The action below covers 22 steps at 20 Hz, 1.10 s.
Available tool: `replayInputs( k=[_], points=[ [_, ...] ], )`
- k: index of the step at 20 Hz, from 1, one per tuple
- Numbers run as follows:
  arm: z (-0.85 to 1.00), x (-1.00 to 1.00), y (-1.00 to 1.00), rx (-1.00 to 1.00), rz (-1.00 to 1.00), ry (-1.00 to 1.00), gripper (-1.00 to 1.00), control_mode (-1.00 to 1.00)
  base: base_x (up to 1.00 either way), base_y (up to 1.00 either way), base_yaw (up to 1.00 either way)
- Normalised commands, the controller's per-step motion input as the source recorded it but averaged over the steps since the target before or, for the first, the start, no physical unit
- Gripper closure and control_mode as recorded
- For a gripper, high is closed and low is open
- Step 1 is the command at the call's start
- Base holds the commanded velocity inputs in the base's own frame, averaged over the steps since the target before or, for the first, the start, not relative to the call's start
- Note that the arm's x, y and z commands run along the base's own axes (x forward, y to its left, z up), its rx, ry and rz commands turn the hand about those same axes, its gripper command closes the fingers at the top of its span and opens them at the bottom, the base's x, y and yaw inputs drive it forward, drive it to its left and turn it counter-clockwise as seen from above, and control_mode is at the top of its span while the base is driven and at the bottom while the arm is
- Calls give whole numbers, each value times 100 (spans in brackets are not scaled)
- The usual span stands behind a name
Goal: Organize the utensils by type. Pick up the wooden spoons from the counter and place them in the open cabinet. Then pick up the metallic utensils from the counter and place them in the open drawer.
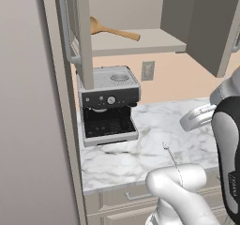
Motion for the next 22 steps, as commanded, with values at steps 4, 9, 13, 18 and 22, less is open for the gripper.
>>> replayInputs(
  k=[4,9,13,18,22],
  points=[
    [0,-11,-6,0,-4,-4,-100,-100,0,0,0],
    [0,-4,-10,0,-4,0,-100,-100,0,0,0],
    [-1,0,-1,0,-4,0,-100,-100,0,0,0],
    [-1,-2,-1,0,-6,0,-100,-100,0,0,0],
    [0,-5,-1,0,-2,0,-100,100,-42,-15,-6]
  ],
)
